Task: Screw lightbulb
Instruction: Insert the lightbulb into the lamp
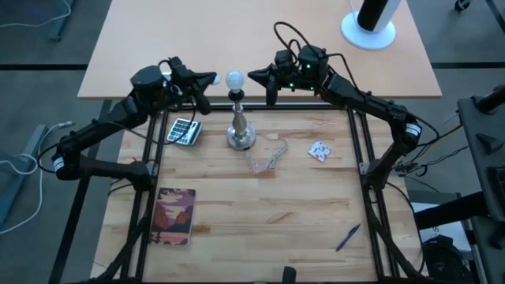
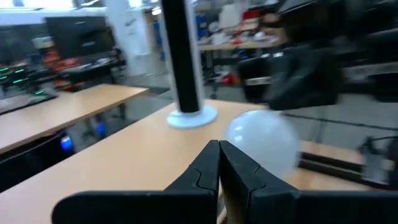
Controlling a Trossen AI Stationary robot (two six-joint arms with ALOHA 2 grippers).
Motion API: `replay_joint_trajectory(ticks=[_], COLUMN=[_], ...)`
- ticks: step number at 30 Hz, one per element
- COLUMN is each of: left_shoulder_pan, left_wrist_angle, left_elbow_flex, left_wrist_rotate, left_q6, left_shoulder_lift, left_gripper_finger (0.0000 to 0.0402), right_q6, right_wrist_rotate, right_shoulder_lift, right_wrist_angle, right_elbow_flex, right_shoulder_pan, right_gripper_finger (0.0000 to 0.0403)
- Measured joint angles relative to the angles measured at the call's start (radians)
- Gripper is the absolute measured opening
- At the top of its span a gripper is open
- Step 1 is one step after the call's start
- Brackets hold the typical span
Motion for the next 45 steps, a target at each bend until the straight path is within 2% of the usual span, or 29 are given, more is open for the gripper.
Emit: replay_joint_trajectory(ticks=[4,7,16,24,29,33,45], left_shoulder_pan=[-0.001,-0.001,0.000,0.000,0.002,0.002,0.001], left_wrist_angle=[0.001,0.000,-0.003,-0.003,-0.005,-0.005,-0.009], left_elbow_flex=[0.000,0.000,0.000,0.000,0.000,0.000,0.000], left_wrist_rotate=[0.132,0.153,0.110,0.098,0.022,0.004,-0.002], left_q6=[-0.008,-0.026,-0.033,-0.072,-0.073,-0.073,-0.072], left_shoulder_lift=[-0.016,0.002,0.083,0.092,0.092,0.094,0.049], left_gripper_finger=[0.0000,0.0000,0.0000,0.0000,0.0000,0.0000,0.0000], right_q6=[-0.023,-0.024,-0.028,-0.035,-0.048,-0.050,-0.048], right_wrist_rotate=[0.027,0.026,-0.009,-0.038,-0.072,-0.094,-0.059], right_shoulder_lift=[-0.002,0.009,0.031,0.033,0.033,0.033,0.017], right_wrist_angle=[-0.016,-0.015,-0.007,-0.015,-0.014,-0.015,-0.033], right_elbow_flex=[0.000,0.000,0.000,0.000,0.000,0.000,0.000], right_shoulder_pan=[-0.008,-0.013,-0.007,0.000,0.021,0.029,0.022], right_gripper_finger=[0.0000,0.0000,0.0000,0.0000,0.0000,0.0000,0.0000])
